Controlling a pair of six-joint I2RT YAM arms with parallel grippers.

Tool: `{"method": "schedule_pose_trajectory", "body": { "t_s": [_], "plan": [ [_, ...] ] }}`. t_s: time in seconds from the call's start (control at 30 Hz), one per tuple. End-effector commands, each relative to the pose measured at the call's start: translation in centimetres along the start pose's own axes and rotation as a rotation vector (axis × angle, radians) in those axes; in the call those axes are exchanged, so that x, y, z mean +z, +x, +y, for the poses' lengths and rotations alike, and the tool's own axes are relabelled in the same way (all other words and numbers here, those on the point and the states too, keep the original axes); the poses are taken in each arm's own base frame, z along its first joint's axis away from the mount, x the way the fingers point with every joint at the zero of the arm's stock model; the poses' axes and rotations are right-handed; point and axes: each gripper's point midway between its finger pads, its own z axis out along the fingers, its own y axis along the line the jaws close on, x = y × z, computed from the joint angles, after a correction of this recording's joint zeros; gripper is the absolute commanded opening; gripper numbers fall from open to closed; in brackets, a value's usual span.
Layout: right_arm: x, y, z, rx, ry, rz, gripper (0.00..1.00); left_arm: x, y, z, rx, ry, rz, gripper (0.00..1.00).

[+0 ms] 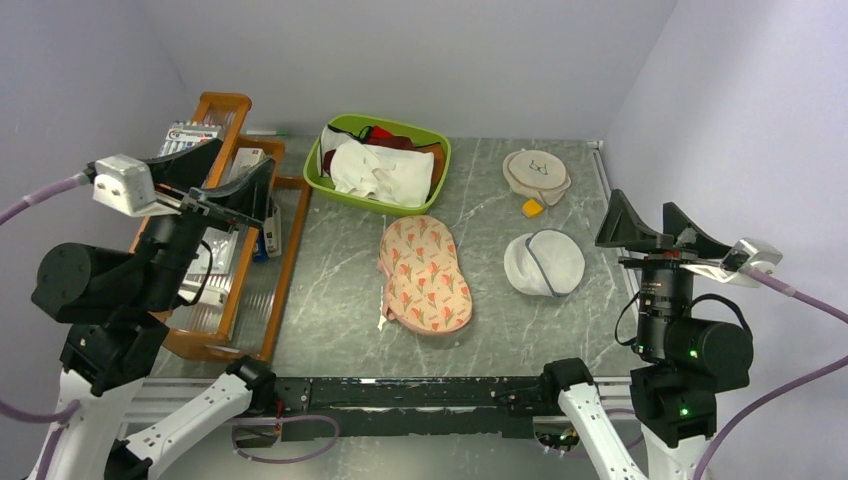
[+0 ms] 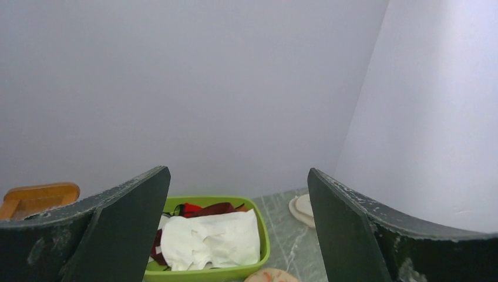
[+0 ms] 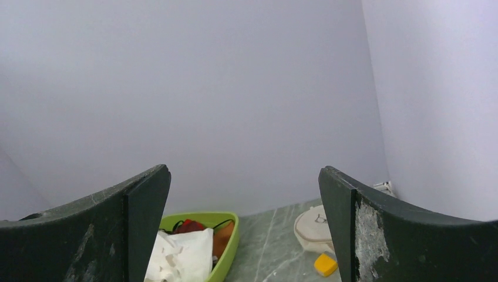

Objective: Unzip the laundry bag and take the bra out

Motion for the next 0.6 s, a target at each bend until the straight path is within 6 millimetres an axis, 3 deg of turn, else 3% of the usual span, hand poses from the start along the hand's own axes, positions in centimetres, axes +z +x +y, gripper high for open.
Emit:
{"method": "schedule_pose_trajectory", "body": {
  "t_s": [0.0,0.33,0.47,0.57],
  "plan": [
    [-0.3,-0.4,-0.6,-0.06,0.019,-0.001,1.0,-0.5,-2.2,0.0,-0.053,-0.01,-0.057,1.0],
    [-1.0,-0.1,-0.5,-0.06,0.004,0.028,1.0,-0.9,-1.9,0.4,-0.108,-0.041,-0.027,1.0],
    [-1.1,-0.3,-0.4,-0.044,0.005,0.021,1.0,-0.7,-1.0,0.5,-0.111,-0.052,0.011,1.0],
    [-0.4,0.7,-0.2,-0.046,0.001,0.06,1.0,-0.4,0.2,0.5,-0.117,-0.058,0.045,1.0]
  ]
}}
